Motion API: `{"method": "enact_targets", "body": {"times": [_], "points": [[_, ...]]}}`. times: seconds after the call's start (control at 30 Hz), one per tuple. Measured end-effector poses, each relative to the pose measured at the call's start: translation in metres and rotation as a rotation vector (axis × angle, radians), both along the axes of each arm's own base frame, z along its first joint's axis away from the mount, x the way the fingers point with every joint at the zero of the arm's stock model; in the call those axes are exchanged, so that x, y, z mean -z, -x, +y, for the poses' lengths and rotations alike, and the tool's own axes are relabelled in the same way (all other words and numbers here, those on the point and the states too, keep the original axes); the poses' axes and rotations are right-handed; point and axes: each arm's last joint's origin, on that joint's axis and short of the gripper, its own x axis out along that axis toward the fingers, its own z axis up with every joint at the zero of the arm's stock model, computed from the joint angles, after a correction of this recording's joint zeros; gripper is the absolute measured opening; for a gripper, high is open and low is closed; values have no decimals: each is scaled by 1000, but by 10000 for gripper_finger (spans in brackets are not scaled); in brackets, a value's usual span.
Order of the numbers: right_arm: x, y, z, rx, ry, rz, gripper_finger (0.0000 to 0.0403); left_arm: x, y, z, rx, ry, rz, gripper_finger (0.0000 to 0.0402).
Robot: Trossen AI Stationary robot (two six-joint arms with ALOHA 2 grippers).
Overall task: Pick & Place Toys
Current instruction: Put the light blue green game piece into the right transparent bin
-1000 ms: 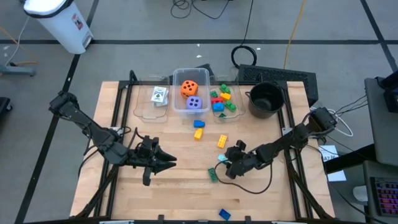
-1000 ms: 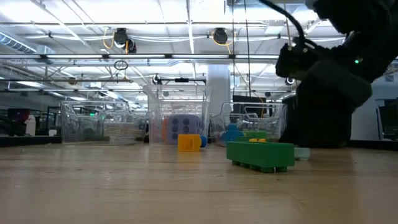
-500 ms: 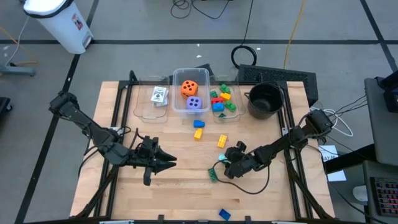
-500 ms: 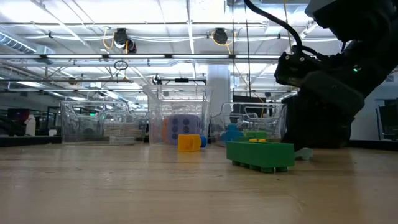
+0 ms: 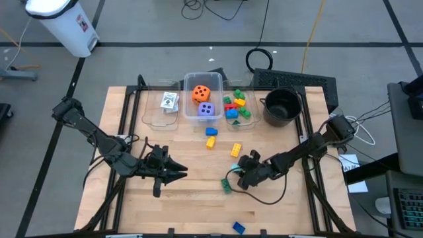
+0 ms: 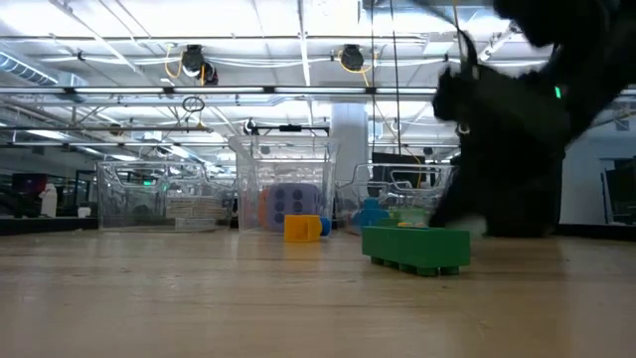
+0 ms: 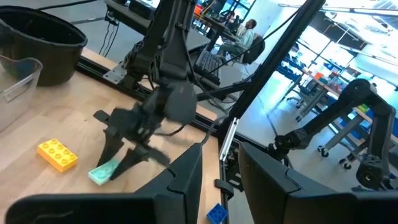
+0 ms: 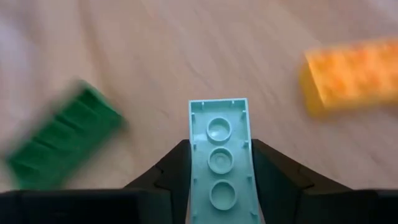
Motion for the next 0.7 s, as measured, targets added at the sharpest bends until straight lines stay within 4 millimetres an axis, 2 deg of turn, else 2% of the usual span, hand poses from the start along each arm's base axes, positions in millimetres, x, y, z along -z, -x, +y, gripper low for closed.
{"method": "enact_targets", "body": {"times": [0.17,0.37,0.53,0.7], "points": [[-38,-10,-3,-23,-38,-232,143,0,0,0,0,-1,0,108],[-87,-15,-12,-12,-100,-539,132,0,-1,1,-5,10,0,108],[-116,-17,-21,-81,-282,-728,132,-1,-7,11,-50,6,-11,108],[-132,-20,-30,-226,-544,-836,132,-8,-16,22,-31,-137,-81,108]]}}
